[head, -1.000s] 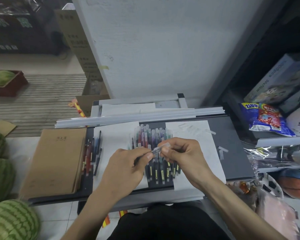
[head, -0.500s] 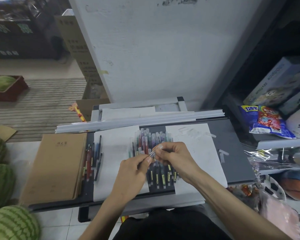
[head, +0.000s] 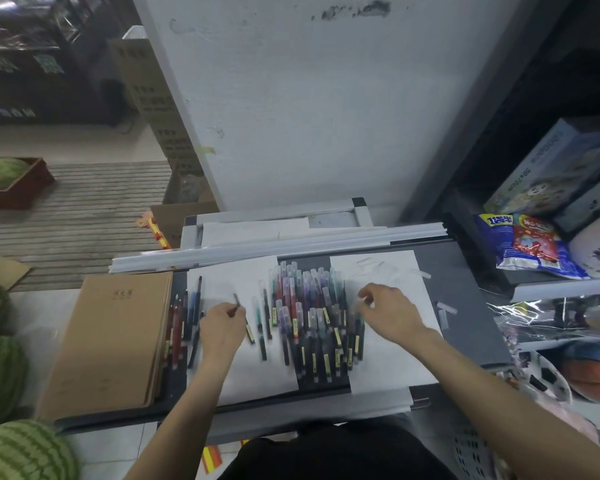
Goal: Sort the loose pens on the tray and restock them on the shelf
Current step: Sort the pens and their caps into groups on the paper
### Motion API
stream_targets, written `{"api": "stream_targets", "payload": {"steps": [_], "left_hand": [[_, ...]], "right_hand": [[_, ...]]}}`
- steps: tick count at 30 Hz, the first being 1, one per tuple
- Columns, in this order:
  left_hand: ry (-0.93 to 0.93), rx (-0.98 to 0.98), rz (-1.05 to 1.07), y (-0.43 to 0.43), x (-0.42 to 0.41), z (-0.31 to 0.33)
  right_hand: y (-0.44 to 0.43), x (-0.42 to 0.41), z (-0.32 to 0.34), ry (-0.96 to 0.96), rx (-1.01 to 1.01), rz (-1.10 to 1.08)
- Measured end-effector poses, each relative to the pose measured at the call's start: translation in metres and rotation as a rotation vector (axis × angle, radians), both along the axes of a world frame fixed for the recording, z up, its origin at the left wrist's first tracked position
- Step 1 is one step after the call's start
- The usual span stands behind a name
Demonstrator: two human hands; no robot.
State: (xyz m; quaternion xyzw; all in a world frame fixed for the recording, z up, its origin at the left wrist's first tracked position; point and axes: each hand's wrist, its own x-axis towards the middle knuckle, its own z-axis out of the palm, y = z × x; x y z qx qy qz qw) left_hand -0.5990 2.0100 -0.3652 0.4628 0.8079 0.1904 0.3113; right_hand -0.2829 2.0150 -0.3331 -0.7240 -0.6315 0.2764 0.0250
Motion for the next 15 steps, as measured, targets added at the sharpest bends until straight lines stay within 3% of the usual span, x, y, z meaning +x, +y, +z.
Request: {"api": "stream_targets", "payload": {"steps": [7, 15], "left_hand": [[-0.002, -0.002, -0.014, 0.007, 0.002, -0.011], [-0.055, -0.011, -0.048, 0.005, 0.008, -0.011]], "right_hand": [[0.035, 0.041, -0.004, -0.395, 0.079, 0.127], [0.06, 0.049, -0.016, -0.517, -0.003, 0.216]]}}
